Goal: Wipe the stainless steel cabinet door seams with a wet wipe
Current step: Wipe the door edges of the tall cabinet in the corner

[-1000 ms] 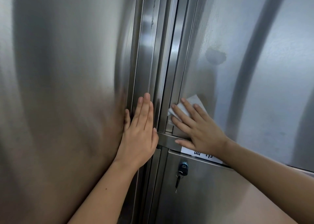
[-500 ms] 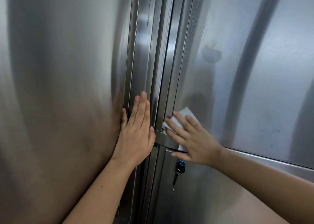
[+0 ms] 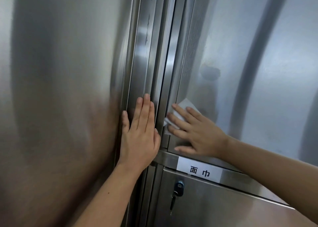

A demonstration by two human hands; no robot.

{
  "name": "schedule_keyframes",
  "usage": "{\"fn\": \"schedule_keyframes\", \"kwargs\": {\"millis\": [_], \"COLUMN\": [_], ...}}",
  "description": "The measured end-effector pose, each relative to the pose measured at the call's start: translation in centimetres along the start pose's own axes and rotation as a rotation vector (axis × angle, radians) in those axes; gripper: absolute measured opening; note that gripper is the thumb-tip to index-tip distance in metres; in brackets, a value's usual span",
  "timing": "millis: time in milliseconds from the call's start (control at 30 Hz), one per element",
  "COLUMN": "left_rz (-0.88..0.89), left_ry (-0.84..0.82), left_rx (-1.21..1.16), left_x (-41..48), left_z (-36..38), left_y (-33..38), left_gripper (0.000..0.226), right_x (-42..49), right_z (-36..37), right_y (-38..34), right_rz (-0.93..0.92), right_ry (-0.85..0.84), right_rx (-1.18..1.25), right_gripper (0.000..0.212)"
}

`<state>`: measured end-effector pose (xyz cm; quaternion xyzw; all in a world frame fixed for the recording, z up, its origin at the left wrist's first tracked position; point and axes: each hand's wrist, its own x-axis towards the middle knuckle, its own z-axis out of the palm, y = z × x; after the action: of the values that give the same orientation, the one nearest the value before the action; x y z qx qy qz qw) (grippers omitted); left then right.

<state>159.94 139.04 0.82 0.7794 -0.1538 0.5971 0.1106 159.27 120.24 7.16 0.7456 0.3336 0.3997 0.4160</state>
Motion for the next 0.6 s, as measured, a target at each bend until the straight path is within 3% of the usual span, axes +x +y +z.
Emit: {"fn": "schedule_keyframes", "kwargs": {"millis": [300,600], "left_rz": [0.120,0.139], "left_ry": [0.042,0.140], "left_rx": [0.091,0.110], "left_x": [8.0,13.3], "left_z": [-1.2,-1.9], "left_y": [0.4,-0.4], "left_gripper": [0.059,0.057], "right_x": [2.8,5.2], "right_z": [-1.8,-4.0], "right_y": [7.1,12.7], "right_rz": [0.037,0.199], "right_ry": [0.114,0.146], "right_rx": [-0.054,-0.031], "right_gripper": [0.062,0.062]}}
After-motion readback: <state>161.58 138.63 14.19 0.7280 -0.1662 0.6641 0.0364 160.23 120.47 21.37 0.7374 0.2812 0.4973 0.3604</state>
